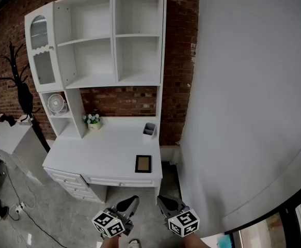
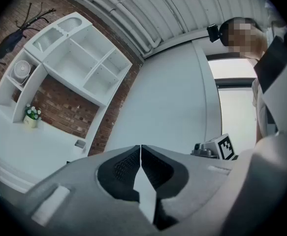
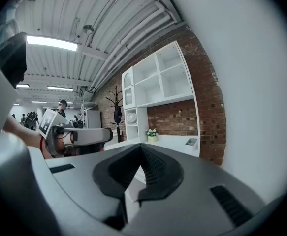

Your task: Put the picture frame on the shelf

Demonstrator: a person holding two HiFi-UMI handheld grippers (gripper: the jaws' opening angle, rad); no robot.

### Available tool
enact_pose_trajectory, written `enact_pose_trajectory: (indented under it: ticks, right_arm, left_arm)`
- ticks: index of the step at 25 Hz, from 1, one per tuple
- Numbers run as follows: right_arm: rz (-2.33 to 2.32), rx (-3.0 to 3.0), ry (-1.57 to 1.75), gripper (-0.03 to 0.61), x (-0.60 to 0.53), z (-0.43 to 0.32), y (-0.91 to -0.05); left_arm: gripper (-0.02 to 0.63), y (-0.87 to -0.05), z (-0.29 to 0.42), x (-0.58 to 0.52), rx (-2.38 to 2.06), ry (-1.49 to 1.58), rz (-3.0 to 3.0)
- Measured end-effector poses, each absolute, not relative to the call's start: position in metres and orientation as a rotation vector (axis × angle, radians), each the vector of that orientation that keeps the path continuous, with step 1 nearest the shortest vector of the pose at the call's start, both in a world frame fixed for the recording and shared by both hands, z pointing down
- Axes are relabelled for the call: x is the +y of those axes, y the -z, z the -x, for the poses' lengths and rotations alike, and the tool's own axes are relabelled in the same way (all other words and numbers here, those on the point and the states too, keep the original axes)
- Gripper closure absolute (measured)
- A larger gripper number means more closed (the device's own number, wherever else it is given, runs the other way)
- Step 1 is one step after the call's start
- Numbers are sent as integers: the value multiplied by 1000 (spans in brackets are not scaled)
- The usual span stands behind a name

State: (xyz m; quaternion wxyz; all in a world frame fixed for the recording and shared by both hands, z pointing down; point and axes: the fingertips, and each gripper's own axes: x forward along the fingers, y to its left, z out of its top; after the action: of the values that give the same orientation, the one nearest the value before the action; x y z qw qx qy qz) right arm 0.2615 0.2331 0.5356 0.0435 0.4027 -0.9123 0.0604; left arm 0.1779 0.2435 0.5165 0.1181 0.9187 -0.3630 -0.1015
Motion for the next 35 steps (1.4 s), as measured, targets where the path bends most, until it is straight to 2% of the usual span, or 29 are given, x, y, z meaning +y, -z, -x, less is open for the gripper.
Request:
enact_pose_trajectory:
  ticks: [24, 35]
  right_arm:
    - [-1229, -2823, -193, 561, 227, -279, -532]
    - [-1235, -2781, -201, 560, 150, -265, -550]
  left_arm:
    - [601, -517, -203, 241, -1062, 270, -2702]
    - [601, -531, -179, 152, -1097, 270, -2670]
